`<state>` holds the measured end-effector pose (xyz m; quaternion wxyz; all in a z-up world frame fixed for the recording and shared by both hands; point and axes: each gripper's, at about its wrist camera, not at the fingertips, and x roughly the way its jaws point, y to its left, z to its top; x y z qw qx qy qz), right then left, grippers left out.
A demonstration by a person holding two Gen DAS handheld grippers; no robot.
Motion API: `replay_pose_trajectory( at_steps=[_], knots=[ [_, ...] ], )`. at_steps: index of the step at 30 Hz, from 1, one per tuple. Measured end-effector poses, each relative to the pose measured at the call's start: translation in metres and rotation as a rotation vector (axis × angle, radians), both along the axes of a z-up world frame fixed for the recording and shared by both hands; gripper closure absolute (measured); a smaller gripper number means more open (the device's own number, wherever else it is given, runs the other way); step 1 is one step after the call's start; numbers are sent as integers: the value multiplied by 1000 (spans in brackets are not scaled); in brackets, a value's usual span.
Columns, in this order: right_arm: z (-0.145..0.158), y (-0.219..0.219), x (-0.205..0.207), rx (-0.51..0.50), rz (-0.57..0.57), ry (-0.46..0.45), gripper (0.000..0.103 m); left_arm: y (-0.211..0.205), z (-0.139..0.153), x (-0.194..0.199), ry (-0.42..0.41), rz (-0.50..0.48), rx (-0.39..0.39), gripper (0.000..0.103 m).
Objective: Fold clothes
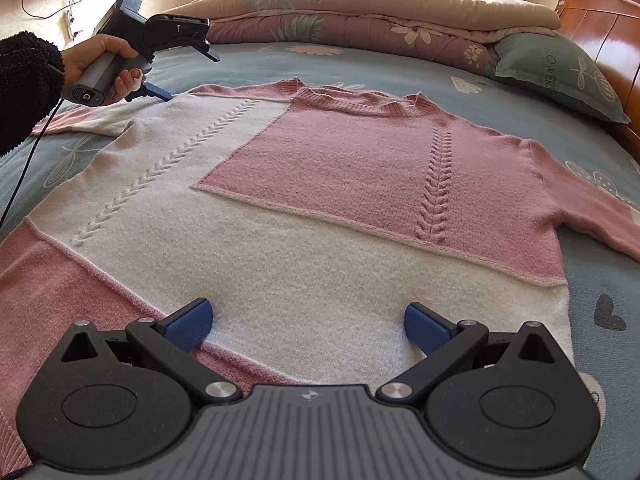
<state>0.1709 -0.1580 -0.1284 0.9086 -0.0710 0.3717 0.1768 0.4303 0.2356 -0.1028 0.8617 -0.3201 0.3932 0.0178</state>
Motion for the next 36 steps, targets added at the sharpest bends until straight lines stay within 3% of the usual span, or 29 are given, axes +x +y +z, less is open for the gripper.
replay_pose_trajectory(
  at_steps=[6,10,14,18,25,29,34,36],
  knots=[
    [1,1,-1,-5,-9,0,0,6,31,-36,-16,-61,37,1],
    [1,2,-1,-7,-13,3,0,19,25,-63,23,-45,15,1],
    [2,2,0,-9,-15,9,0,28,-1,-93,94,-15,-23,1],
    [1,2,0,-7,-15,8,0,28,9,-108,99,-4,-30,1],
    [2,2,0,-11,-13,13,0,16,47,-103,17,-45,87,1],
    [4,1,-1,-15,-7,26,0,26,37,-94,35,-10,140,1],
    [5,0,1,-19,1,47,0,72,2,-99,102,110,125,1],
    [5,-1,1,-18,3,48,0,91,0,-110,64,134,91,1]
  ],
)
